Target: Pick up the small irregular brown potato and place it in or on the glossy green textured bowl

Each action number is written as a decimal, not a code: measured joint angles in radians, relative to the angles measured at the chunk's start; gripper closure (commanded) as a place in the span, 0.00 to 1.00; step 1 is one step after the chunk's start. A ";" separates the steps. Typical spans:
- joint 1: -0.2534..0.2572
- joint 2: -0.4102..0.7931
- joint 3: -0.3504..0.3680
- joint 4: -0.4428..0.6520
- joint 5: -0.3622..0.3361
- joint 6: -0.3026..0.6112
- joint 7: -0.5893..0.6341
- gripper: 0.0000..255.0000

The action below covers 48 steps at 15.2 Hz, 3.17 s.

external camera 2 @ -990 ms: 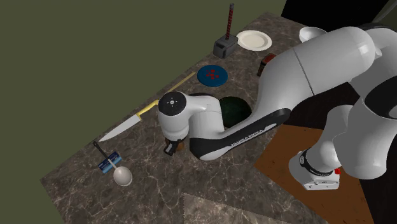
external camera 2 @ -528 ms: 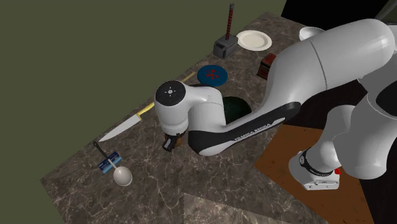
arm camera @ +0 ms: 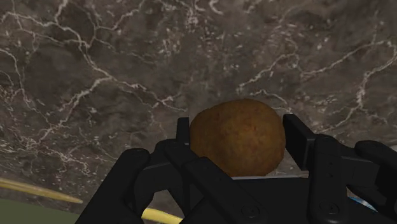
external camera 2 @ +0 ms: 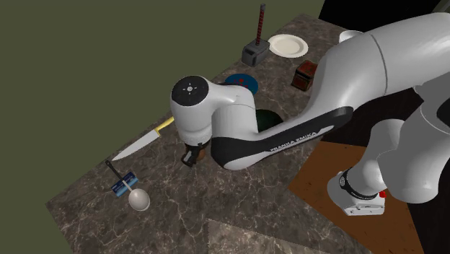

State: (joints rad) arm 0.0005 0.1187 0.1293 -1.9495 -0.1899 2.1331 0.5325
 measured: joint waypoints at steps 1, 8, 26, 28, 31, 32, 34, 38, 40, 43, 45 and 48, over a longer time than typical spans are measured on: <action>0.000 -0.004 0.000 0.008 0.002 -0.012 -0.002 1.00; 0.001 -0.033 0.002 0.069 0.015 -0.100 -0.019 1.00; -0.071 -0.418 -0.093 -0.266 0.056 -0.124 -0.207 1.00; -0.085 -0.472 -0.119 -0.323 0.052 -0.117 -0.245 1.00; -0.105 -0.562 -0.158 -0.397 0.042 -0.125 -0.298 1.00; -0.112 -0.593 -0.169 -0.425 0.037 -0.126 -0.314 1.00; -0.130 -0.651 -0.201 -0.469 0.023 -0.135 -0.356 1.00; -0.151 -0.721 -0.234 -0.541 0.004 -0.128 -0.396 1.00; -0.153 -0.721 -0.238 -0.568 0.000 -0.101 -0.396 1.00; -0.155 -0.714 -0.240 -0.604 -0.004 -0.058 -0.390 1.00; -0.155 -0.705 -0.240 -0.625 -0.006 -0.029 -0.384 1.00; -0.157 -0.690 -0.243 -0.657 -0.012 0.018 -0.378 1.00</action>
State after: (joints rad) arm -0.1561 -0.5717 -0.1133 -2.6062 -0.2017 2.1507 0.1542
